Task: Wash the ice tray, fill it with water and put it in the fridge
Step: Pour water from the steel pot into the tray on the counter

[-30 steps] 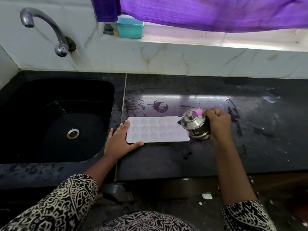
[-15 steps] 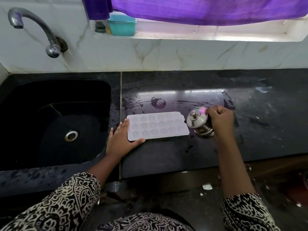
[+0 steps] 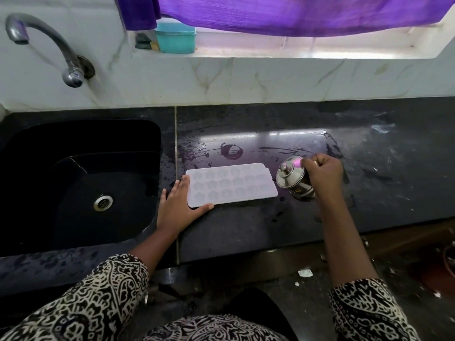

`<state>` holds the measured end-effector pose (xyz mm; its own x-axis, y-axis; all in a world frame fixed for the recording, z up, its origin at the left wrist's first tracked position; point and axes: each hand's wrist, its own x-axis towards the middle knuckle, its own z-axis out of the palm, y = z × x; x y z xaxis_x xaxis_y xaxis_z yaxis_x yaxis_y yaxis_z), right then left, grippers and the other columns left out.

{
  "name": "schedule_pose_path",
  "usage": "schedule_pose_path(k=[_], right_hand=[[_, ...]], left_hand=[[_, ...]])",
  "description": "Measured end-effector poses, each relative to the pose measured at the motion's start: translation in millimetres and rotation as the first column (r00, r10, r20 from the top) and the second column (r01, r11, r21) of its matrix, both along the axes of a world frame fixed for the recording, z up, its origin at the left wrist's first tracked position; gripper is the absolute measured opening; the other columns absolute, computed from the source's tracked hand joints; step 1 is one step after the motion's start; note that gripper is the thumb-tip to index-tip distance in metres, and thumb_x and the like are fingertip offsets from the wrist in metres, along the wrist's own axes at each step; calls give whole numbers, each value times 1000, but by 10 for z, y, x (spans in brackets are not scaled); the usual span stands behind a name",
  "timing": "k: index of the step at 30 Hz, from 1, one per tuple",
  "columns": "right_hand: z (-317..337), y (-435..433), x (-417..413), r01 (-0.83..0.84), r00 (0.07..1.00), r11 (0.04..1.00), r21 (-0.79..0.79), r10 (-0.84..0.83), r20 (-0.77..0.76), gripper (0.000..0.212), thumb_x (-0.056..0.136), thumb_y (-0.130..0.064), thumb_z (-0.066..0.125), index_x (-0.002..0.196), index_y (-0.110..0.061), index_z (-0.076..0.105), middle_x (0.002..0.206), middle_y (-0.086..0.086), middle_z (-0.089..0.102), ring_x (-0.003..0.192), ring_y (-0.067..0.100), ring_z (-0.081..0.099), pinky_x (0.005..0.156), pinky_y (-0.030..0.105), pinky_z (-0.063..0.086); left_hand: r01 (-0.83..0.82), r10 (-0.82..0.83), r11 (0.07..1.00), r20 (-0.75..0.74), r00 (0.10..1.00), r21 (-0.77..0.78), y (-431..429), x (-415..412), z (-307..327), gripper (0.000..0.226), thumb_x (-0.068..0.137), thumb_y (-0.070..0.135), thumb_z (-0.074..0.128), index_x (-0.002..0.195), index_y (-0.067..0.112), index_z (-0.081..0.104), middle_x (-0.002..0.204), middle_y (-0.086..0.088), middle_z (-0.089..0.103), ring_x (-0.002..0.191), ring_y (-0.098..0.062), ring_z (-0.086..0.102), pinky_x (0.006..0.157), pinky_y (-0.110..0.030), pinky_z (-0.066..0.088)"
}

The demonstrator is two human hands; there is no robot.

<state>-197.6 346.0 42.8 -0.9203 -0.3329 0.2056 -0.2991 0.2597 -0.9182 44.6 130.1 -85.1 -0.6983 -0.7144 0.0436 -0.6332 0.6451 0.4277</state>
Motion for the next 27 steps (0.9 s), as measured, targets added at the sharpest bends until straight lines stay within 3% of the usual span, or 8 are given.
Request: schedule_pose_path(k=[6, 11, 27], right_hand=[[19, -27, 1, -13, 1000, 1000, 9, 14, -15, 40, 73, -9, 65, 46, -20, 37, 41, -8, 32, 44, 11, 29, 53, 26, 31], [13, -68, 22, -8, 1000, 999, 32, 9, -19, 41, 75, -9, 64, 46, -21, 37, 36, -13, 35, 39, 2, 28, 49, 22, 30], [16, -116, 13, -2, 999, 998, 57, 4, -47, 34, 76, -8, 63, 50, -17, 42, 49, 1, 40, 50, 15, 37, 52, 24, 35]], left_hand=[[-3, 3, 1000, -10, 1000, 9, 4, -5, 3, 121, 61, 95, 33, 155, 23, 12, 162, 6, 19, 149, -12, 15, 120, -44, 6], [-5, 5, 1000, -8, 1000, 7, 4, -6, 10, 122, 59, 97, 32, 155, 23, 12, 162, 6, 19, 149, -12, 14, 120, -42, 6], [-2, 2, 1000, 2, 1000, 5, -5, -11, 23, 123, 59, 96, 32, 155, 24, 11, 162, 6, 18, 149, -12, 16, 120, -43, 7]])
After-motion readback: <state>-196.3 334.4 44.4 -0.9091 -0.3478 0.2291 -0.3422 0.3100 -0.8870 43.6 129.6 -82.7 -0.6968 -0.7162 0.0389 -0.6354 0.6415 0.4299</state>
